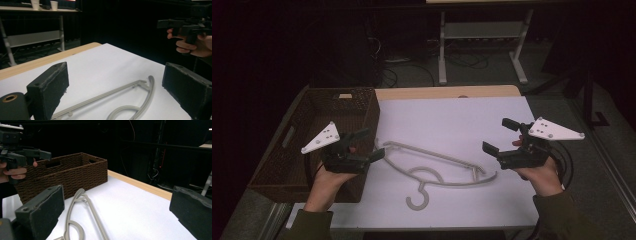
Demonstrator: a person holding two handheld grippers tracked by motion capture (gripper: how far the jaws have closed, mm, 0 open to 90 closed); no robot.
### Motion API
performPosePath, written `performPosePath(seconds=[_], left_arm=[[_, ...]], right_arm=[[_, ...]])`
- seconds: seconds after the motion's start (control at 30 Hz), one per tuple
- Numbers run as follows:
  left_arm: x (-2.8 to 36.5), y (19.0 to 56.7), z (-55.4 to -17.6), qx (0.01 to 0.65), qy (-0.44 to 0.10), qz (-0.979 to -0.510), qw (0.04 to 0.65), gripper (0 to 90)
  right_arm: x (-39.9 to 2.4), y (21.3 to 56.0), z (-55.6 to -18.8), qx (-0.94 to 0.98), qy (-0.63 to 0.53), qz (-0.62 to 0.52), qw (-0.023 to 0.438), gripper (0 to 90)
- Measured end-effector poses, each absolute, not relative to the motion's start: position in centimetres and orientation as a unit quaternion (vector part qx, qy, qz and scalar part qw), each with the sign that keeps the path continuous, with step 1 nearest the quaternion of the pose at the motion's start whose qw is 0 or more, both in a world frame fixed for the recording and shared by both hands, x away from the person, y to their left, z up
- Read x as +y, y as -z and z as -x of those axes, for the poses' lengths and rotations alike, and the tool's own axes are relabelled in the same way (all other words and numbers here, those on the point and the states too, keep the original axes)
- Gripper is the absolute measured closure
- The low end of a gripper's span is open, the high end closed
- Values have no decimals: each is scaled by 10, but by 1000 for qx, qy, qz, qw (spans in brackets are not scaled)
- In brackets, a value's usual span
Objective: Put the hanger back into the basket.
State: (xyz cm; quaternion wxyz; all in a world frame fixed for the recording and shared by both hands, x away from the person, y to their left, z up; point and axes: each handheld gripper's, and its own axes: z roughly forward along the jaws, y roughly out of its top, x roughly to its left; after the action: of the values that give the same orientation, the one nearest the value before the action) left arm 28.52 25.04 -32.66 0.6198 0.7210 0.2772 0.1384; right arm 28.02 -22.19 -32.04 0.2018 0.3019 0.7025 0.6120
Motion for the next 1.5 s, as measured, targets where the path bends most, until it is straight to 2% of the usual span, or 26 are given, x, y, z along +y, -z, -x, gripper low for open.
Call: performPosePath(seconds=[0.27, 0.4, 0.5, 0.6, 0.7, 0.93, 1.07, 1.5], left_arm=[[225, 326, -281, 252, -122, -746, 604, 68], [211, 332, -278, 245, -111, -760, 591, 69], [201, 339, -277, 239, -106, -776, 574, 69], [193, 347, -277, 238, -96, -787, 561, 69], [187, 357, -280, 245, -88, -795, 547, 69], [184, 372, -283, 257, -76, -804, 530, 69], [184, 376, -284, 260, -74, -807, 526, 69], [184, 382, -285, 267, -71, -806, 523, 69]], right_arm=[[-216, 324, -279, 727, -584, -305, 193, 6], [-212, 330, -282, 750, -561, -302, 177, 141], [-206, 337, -286, 764, -543, -309, 160, 157], [-201, 345, -289, 779, -523, -312, 146, 232], [-195, 351, -291, 795, -503, -314, 129, 359], [-179, 373, -297, 839, -438, -309, 92, 736], [-169, 387, -301, 859, -394, -320, 75, 882], [-163, 420, -310, 888, -311, -333, 59, 897]])
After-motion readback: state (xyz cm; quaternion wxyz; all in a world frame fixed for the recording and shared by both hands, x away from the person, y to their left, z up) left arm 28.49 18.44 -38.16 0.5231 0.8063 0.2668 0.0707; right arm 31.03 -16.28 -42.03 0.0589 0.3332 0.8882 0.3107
